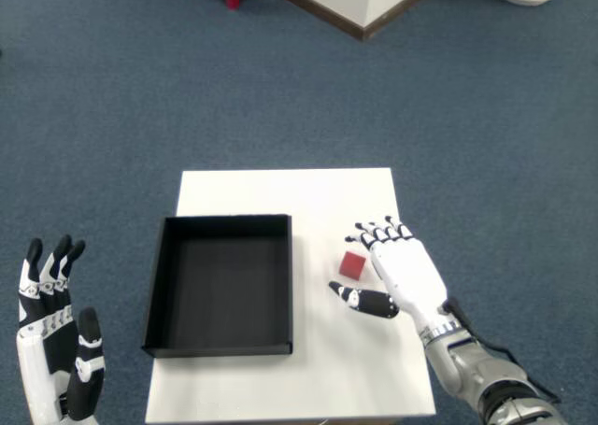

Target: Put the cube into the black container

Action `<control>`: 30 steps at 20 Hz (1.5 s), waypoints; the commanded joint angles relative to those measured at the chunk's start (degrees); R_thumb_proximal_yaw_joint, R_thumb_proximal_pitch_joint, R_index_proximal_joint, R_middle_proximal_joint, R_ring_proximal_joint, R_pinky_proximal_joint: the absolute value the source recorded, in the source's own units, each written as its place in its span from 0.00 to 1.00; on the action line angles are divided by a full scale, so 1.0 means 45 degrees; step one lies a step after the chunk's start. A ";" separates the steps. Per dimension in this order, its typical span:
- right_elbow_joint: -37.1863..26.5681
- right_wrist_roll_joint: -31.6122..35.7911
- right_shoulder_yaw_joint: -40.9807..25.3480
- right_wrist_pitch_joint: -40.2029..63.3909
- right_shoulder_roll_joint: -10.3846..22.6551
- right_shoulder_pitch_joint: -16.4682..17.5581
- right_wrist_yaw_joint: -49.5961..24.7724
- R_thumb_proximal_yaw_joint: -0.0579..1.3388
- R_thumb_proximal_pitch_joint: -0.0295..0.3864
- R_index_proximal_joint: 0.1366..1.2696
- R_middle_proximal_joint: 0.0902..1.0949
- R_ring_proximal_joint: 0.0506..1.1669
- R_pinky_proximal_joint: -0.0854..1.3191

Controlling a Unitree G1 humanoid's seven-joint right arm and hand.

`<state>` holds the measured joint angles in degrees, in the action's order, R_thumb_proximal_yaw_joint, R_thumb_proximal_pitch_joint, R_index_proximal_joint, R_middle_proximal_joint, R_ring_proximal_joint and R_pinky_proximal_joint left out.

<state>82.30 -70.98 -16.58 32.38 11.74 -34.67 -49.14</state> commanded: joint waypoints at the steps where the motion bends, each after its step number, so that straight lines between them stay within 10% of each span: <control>1: -0.0627 0.0422 0.0183 0.0580 0.0275 -0.0540 -0.0807 0.47 0.07 0.29 0.16 0.19 0.13; 30: 0.0385 0.1081 0.0924 -0.0618 0.0324 -0.1682 0.1402 0.48 0.07 0.28 0.17 0.20 0.15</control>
<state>85.12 -67.64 -12.95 30.05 12.51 -39.79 -42.56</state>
